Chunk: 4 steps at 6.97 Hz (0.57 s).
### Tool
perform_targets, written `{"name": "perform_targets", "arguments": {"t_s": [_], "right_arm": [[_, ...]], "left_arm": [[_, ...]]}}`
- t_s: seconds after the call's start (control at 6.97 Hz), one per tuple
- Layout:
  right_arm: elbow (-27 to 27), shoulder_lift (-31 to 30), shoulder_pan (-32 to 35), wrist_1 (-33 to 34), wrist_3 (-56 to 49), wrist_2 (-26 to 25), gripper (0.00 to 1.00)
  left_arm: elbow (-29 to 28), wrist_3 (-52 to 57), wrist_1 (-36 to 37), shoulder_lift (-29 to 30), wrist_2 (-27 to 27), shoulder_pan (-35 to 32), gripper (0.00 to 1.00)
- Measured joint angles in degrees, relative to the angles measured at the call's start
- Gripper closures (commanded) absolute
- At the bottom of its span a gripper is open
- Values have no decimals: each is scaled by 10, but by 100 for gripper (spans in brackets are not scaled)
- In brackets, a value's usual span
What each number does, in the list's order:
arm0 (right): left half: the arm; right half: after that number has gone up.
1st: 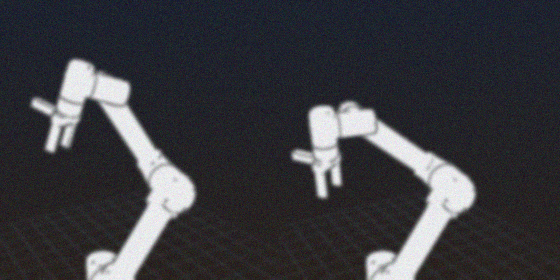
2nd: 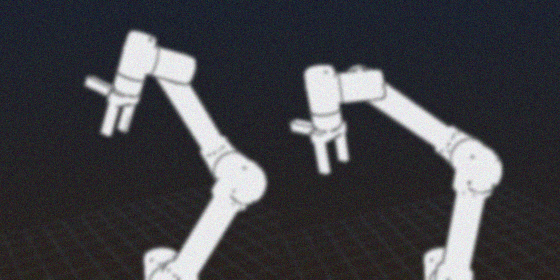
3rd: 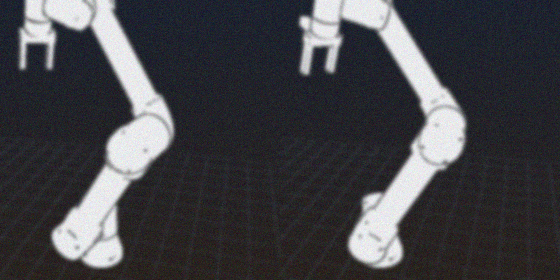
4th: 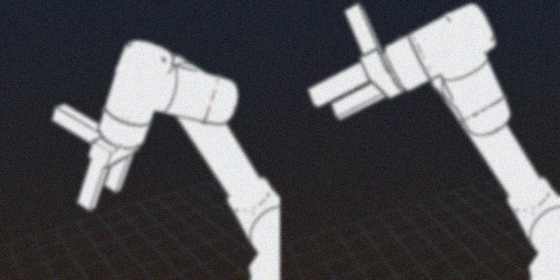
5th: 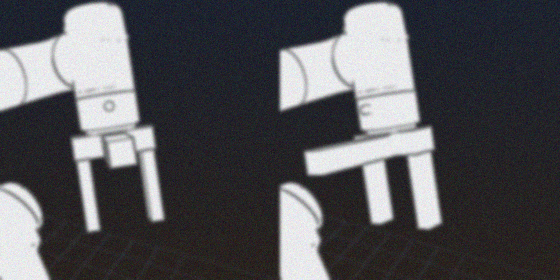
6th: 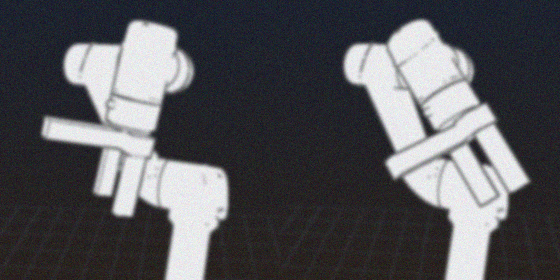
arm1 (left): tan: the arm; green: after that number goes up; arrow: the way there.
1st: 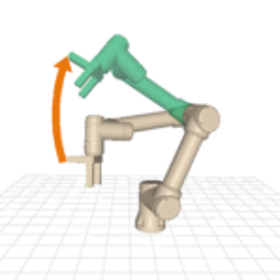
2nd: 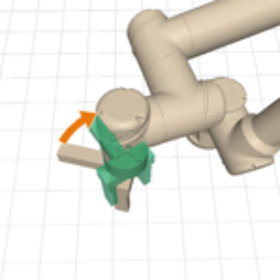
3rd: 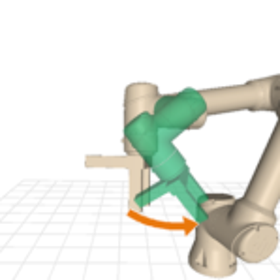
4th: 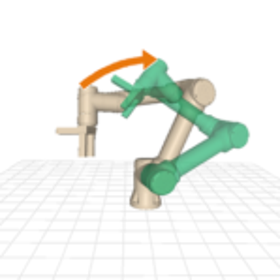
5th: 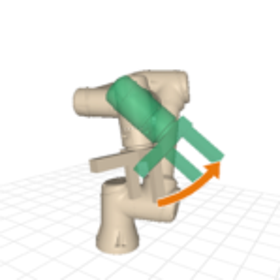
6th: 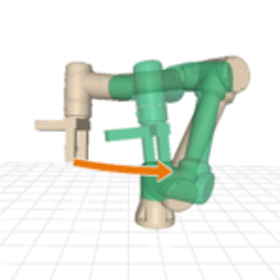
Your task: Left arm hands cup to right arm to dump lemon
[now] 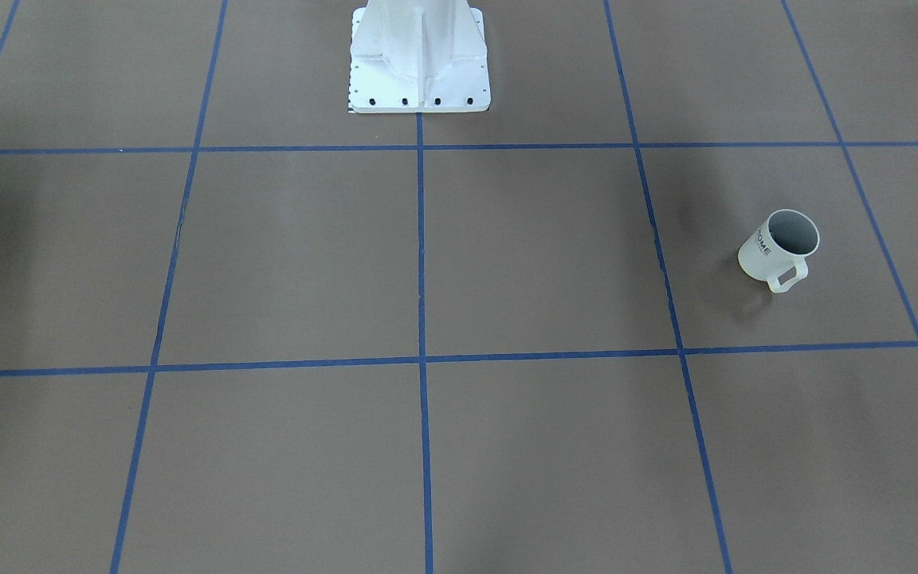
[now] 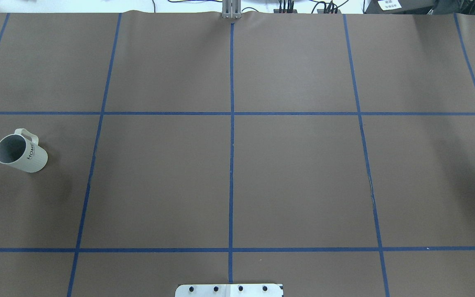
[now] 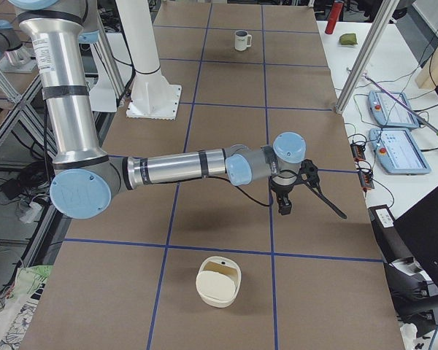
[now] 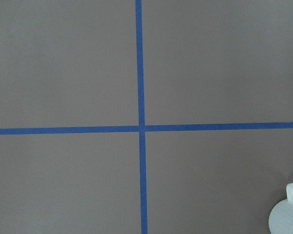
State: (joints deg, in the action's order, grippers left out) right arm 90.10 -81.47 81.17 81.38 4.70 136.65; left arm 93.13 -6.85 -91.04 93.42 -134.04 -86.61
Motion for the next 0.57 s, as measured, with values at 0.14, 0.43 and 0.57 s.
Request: {"name": "perform_targets", "arguments": {"t_s": [0.14,0.43,0.57], "right_arm": [[-1,-4,1,3,-18,-1,0],[-16,-10,11,16,-76,-6,0],[-24,-9,13,21,-88,-6,0]], "left_arm": [[1,0,7,6,-1,-1,0],[3,-2,26,21,-11,1,0],[7,-2,28,22,-17,2,0]]}}
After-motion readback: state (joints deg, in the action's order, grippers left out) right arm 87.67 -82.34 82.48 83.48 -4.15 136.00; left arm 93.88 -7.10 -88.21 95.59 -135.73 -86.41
